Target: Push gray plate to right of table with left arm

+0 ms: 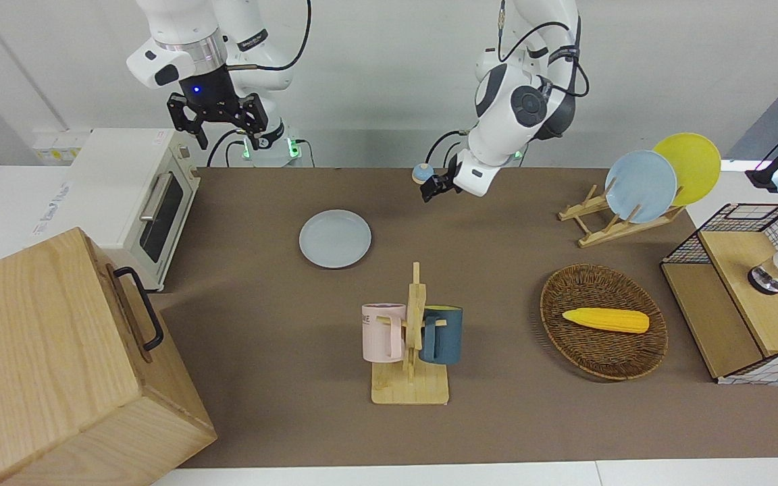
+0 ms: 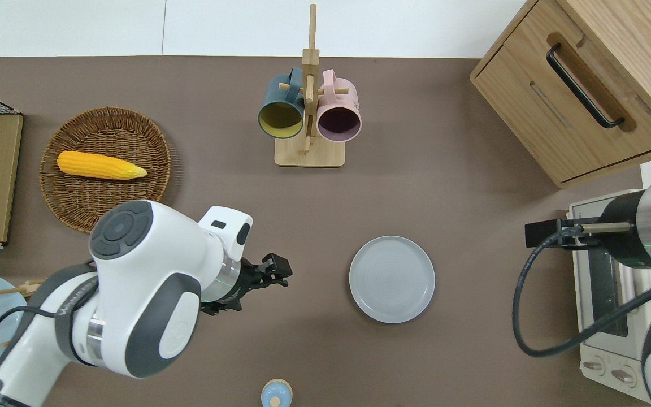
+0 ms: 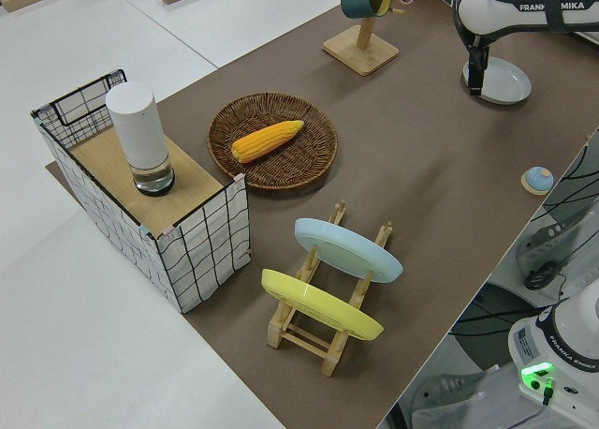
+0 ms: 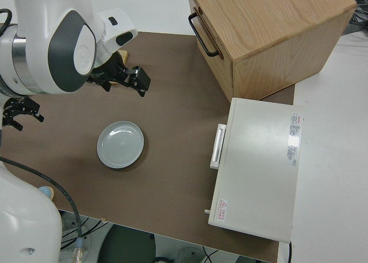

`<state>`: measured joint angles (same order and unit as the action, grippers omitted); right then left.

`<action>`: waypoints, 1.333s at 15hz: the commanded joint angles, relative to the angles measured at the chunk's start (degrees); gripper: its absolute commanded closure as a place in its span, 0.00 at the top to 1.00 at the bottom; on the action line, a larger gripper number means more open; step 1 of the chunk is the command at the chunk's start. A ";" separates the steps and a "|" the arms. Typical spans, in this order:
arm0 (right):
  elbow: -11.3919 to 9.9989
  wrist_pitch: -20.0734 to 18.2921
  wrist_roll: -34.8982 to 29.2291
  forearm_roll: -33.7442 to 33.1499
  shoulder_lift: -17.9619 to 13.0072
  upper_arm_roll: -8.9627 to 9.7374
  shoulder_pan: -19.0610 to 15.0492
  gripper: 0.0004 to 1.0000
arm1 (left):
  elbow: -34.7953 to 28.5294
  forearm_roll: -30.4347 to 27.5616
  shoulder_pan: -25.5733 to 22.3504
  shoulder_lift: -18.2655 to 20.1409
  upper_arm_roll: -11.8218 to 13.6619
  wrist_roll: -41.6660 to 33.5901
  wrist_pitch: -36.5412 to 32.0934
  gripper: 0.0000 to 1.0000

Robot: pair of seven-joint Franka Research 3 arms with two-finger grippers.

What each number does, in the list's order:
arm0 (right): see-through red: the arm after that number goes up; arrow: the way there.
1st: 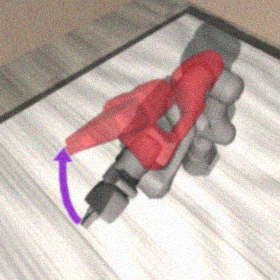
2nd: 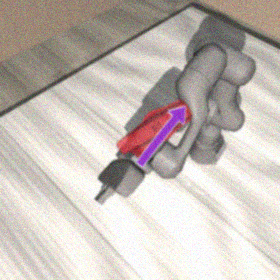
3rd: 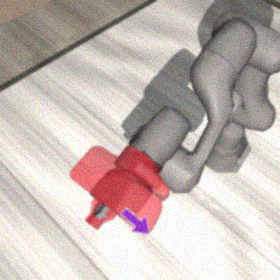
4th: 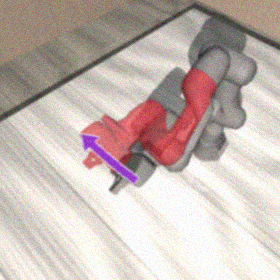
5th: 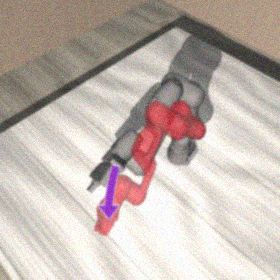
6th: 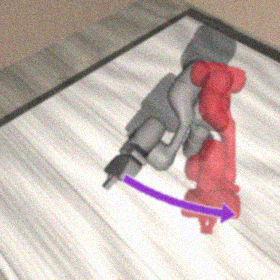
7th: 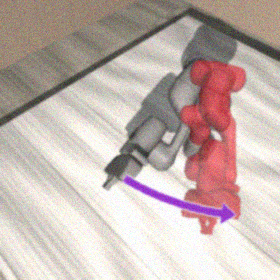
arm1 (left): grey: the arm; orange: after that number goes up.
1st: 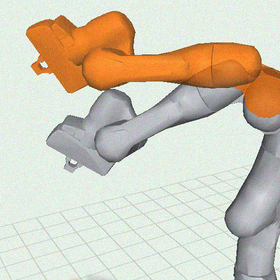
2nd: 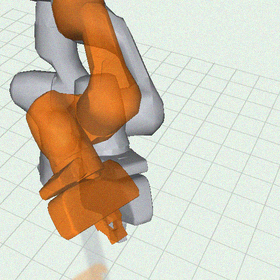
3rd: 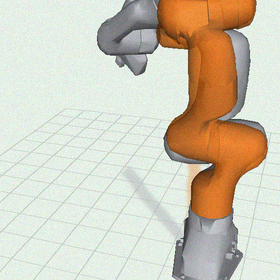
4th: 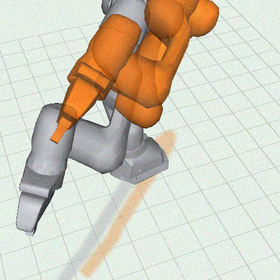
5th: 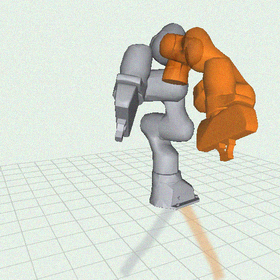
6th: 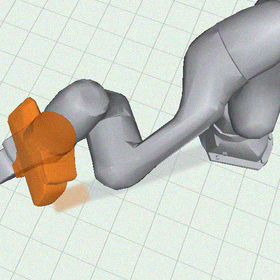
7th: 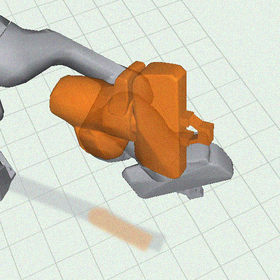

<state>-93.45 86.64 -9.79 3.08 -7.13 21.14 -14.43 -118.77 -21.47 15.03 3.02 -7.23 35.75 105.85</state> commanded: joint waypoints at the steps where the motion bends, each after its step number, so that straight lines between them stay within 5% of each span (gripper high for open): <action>1: -1.56 0.02 -0.67 1.23 -1.57 0.83 -1.39 1.00 | 4.59 2.75 -3.42 0.23 2.82 -7.78 -7.66 1.00; 9: -1.56 0.02 -0.58 1.23 -1.57 0.83 -1.39 1.00 | 10.93 19.26 -8.26 3.48 5.46 -26.59 -14.35 1.00; 16: -1.56 0.02 -0.58 1.23 -1.57 0.83 -1.39 0.99 | 22.08 20.59 -10.90 3.31 5.82 -30.92 -18.66 1.00; 20: -1.56 0.02 -0.58 1.23 -1.57 0.83 -1.39 1.00 | 22.62 20.51 -11.34 3.14 5.82 -31.01 -17.96 1.00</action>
<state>-93.45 86.64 -9.79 3.08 -7.13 21.14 -14.43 -97.78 -2.03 4.72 7.02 -1.09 5.76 88.93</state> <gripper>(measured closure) 0.004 0.000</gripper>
